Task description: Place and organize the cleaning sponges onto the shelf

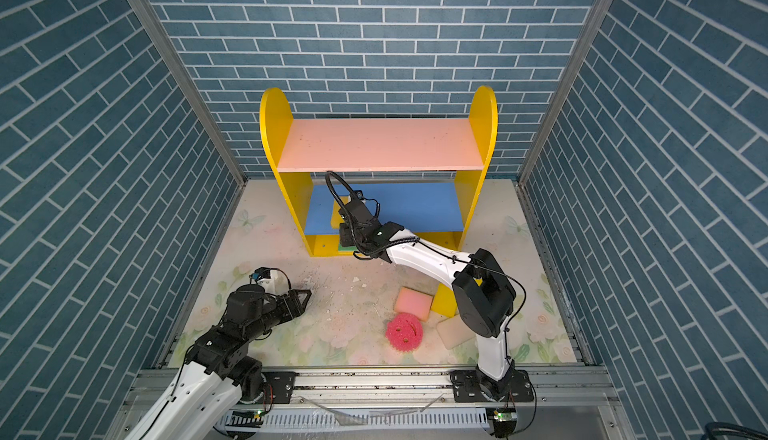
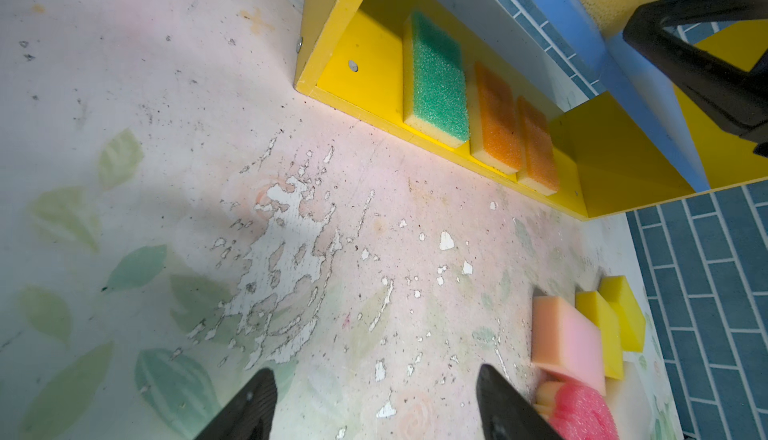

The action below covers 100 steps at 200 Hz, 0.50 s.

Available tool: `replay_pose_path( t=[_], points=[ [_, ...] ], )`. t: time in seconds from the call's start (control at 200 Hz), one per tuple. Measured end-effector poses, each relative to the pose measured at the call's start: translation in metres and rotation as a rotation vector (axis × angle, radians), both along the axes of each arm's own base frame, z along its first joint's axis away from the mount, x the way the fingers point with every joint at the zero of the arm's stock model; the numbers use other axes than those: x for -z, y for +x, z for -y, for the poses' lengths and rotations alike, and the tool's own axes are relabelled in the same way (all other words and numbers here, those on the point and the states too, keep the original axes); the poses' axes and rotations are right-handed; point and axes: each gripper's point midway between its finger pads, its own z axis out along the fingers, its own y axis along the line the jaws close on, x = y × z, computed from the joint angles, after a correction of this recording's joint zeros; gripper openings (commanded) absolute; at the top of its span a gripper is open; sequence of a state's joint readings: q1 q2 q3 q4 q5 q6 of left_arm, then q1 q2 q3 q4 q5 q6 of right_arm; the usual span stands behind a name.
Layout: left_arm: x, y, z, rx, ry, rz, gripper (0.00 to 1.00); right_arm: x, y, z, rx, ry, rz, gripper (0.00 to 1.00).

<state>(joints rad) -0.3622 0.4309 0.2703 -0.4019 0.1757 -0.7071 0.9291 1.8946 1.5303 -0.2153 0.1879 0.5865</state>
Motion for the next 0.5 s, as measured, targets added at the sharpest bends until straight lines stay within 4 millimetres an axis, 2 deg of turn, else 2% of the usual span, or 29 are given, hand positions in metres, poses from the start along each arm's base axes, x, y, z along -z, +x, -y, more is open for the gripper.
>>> replay_pose_path(
  t=[0.5],
  points=[
    [0.0050, 0.0001, -0.0002, 0.002, 0.012, -0.020, 0.77, 0.0041, 0.0015, -0.0019, -0.007, 0.016, -0.021, 0.00]
  ],
)
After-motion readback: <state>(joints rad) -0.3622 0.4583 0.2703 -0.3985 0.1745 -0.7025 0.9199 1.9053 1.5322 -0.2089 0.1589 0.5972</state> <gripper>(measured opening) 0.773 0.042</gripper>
